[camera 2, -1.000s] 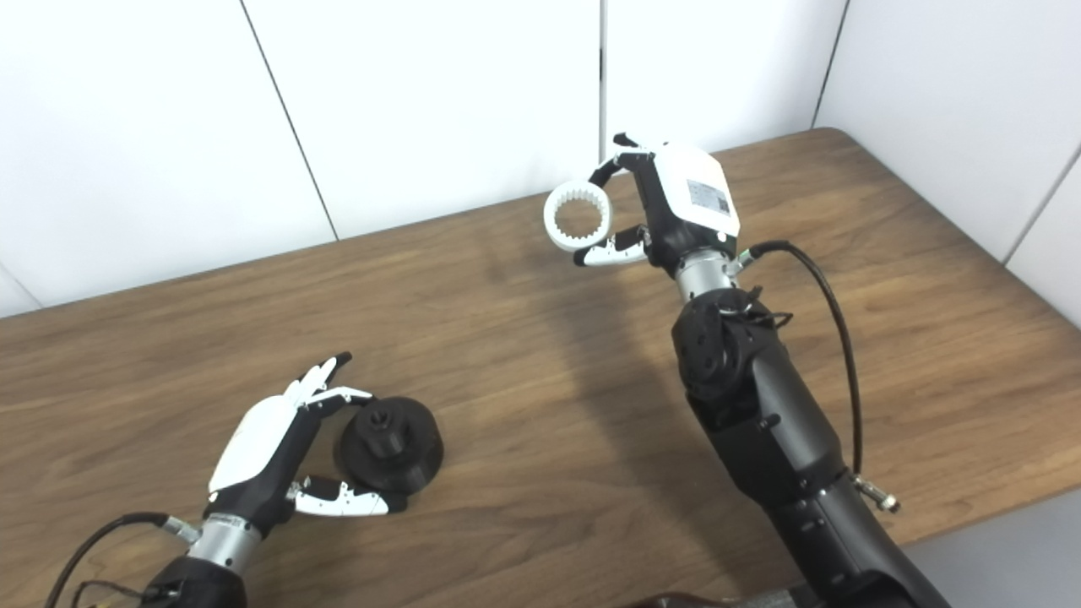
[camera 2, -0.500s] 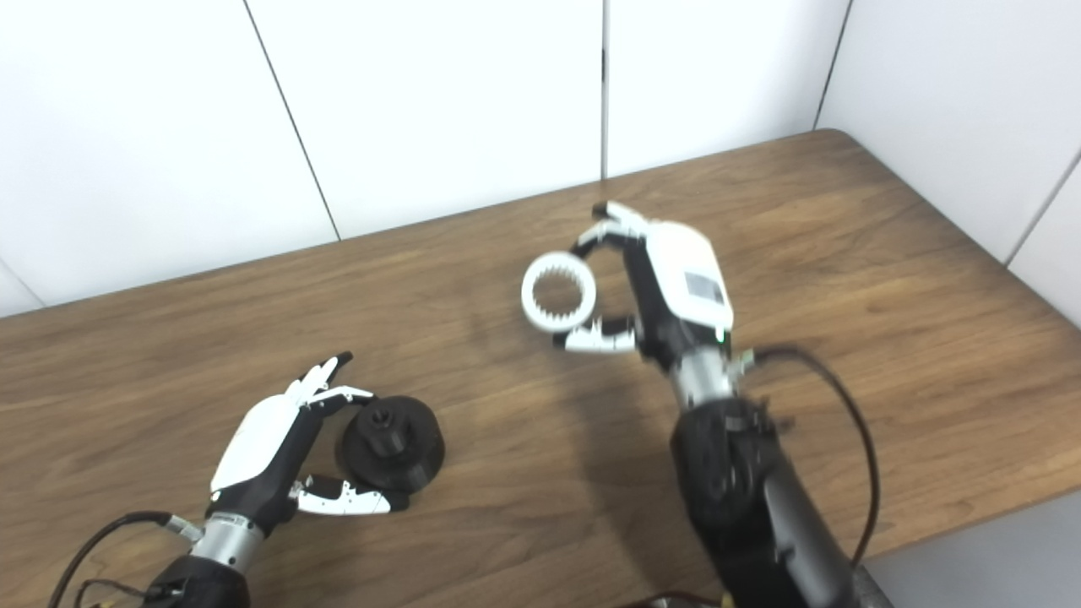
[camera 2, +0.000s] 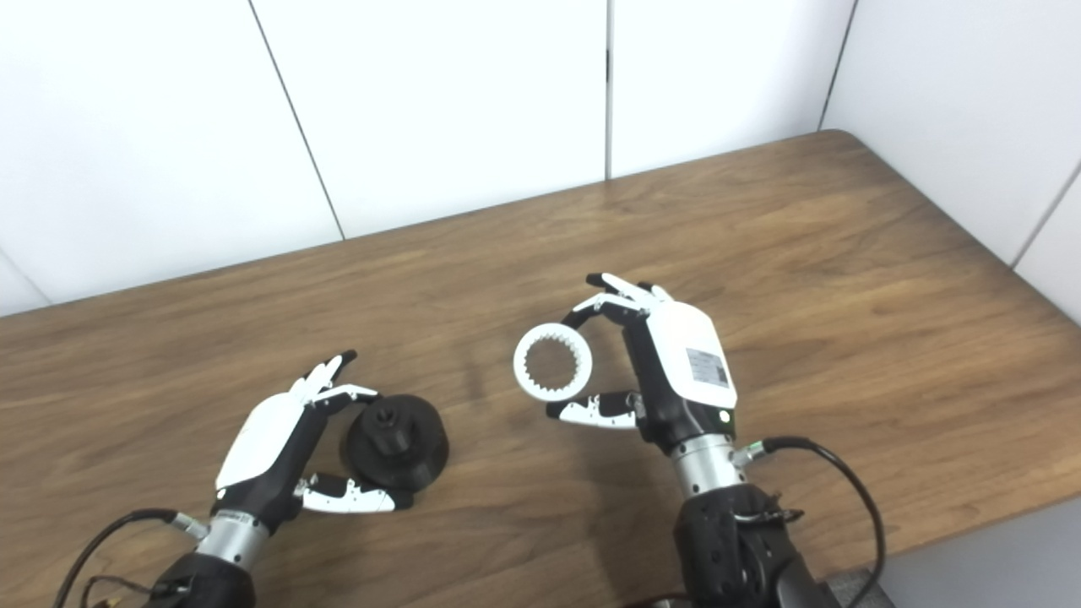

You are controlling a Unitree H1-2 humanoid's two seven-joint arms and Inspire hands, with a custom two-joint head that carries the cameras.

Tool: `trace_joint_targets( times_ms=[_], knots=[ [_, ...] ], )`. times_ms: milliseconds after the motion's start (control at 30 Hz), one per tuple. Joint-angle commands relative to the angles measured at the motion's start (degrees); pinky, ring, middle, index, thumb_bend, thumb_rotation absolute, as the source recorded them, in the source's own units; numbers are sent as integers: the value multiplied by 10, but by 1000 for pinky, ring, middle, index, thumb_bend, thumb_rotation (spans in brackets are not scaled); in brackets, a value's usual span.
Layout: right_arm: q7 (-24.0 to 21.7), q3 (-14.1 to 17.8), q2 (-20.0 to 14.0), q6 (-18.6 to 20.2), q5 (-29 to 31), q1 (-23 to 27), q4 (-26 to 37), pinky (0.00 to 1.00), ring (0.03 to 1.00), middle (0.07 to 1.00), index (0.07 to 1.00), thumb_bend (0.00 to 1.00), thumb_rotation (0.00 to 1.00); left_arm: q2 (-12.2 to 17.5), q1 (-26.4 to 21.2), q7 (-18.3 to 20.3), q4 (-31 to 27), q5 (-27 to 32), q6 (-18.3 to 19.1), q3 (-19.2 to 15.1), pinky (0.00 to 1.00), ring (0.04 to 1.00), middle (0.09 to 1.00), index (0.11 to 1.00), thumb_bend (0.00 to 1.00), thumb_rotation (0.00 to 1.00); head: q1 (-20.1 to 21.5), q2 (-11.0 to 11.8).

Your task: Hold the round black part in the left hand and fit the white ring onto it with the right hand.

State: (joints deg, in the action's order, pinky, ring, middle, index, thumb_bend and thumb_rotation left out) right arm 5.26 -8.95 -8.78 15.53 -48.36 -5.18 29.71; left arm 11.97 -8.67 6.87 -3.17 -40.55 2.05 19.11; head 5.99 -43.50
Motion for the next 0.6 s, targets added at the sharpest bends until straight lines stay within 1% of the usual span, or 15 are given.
trace_joint_targets(
  times_ms=[0,33,200,467,567],
  knots=[
    [2,6,-2,-32,8,7,24,888,837,841,493,518,143,-11,-19,-7,-3,-22,10,8,1000,1000,1000,609,889,281,-8,-2],
    [0,8,-4,-36,13,6,24,886,842,842,493,518,144,-13,-20,-4,-5,-26,14,10,1000,1000,1000,612,887,283,-21,-5],
    [-5,10,-6,-53,30,3,18,894,831,836,492,519,143,-23,-23,5,-11,-36,31,17,1000,1000,1000,617,880,289,-47,-8],
    [-15,1,0,-67,34,8,13,883,822,836,492,520,141,-27,-24,-4,-8,-36,32,19,1000,1000,1000,612,886,295,-46,-11],
    [-31,-8,5,-66,36,10,17,893,833,842,493,519,141,-26,-24,-3,-9,-38,35,19,1000,1000,1000,613,884,296,-42,-13]
  ],
)
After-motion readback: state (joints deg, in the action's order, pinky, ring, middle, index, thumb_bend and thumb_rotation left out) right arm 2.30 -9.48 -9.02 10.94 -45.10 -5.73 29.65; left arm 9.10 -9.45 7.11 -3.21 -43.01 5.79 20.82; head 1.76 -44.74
